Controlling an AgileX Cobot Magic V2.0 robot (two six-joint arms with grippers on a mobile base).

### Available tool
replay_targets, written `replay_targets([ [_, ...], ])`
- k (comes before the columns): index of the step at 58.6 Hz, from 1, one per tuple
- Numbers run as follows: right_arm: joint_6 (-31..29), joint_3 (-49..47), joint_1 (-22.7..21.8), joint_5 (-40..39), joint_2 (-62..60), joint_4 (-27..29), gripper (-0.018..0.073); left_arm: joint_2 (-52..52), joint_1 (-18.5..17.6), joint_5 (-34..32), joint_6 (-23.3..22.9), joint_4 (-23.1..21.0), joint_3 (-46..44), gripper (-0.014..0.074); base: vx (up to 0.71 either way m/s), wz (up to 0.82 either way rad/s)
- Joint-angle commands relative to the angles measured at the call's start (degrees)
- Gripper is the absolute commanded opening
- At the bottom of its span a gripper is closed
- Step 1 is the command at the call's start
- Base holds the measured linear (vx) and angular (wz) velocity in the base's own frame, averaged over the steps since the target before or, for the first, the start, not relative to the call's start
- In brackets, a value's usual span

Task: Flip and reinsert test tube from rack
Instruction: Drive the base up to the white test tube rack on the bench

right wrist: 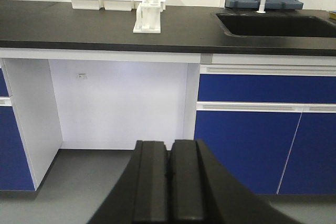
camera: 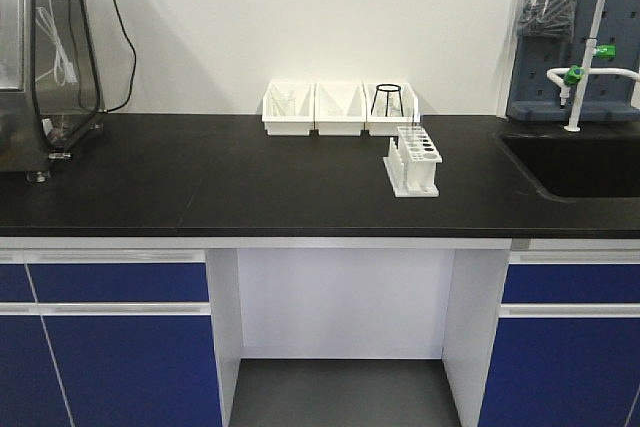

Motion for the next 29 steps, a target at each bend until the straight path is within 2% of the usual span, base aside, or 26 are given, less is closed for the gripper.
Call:
replay_targets([
  [1, 0.0, 0.1, 0.0, -4.5, -0.6, -0.8, -0.0008, -0.6, -0.4, -4.9, 0.0, -0.3, 0.0, -0.0006, 0.0, -0.02],
  [29, 0.0, 0.1, 0.0, -4.5, -0.6, -0.8, -0.0008, -0.6, -0.4, -4.9, 0.0, -0.3, 0.0, -0.0006, 0.04, -0.02],
])
